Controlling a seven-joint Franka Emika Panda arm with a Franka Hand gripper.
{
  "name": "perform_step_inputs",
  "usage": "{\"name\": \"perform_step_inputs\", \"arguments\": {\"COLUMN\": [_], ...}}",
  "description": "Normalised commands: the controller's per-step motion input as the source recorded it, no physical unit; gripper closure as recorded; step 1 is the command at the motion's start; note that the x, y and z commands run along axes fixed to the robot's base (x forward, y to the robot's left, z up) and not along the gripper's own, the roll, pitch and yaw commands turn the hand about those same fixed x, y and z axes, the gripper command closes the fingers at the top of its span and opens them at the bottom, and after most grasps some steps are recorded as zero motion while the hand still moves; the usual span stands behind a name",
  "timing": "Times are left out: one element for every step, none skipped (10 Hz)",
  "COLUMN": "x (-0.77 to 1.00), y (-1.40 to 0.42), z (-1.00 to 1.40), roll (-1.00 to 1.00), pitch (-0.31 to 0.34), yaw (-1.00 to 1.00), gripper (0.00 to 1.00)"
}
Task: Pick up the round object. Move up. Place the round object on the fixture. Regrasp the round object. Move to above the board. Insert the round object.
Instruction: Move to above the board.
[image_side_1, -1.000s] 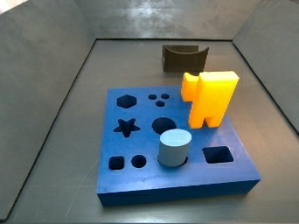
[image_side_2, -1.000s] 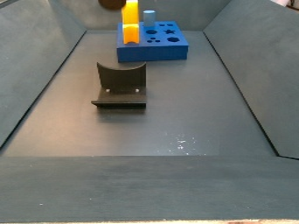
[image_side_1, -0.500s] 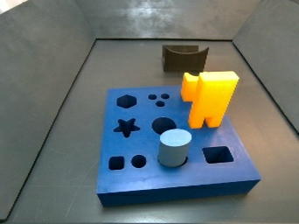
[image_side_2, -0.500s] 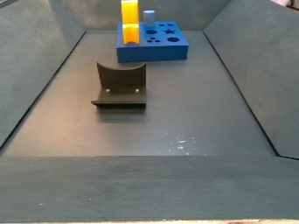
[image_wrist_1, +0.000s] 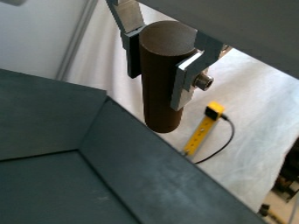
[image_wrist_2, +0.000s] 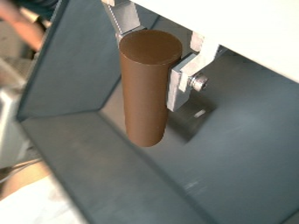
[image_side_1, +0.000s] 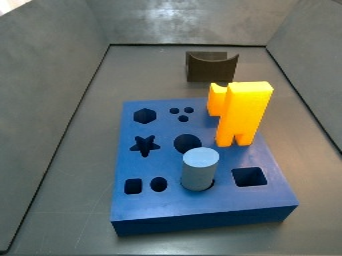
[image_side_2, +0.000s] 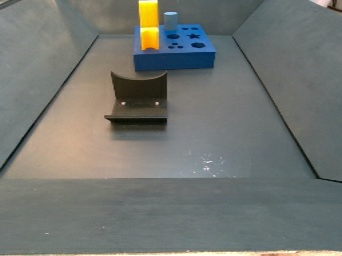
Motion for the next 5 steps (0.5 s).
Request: {"name": "perform_step_inputs", "arguments": {"x": [-0.50,-0.51,-0.53,-0.54,-0.56], "y": [-1.00,-1.00,-1.00,-1.00,-1.00], "z": [-0.08,-0.08,-0.08,-0.08,-0.08], "roll": [-1.00,-1.00,-1.00,-1.00,-1.00], "pitch": [-0.023,-0.022,-0.026,-0.030,-0.033], "yaw": [-0.05,-0.05,-0.05,-0.04,-0.04], "gripper": [1.00,1.00,1.00,1.00,1.00]}}
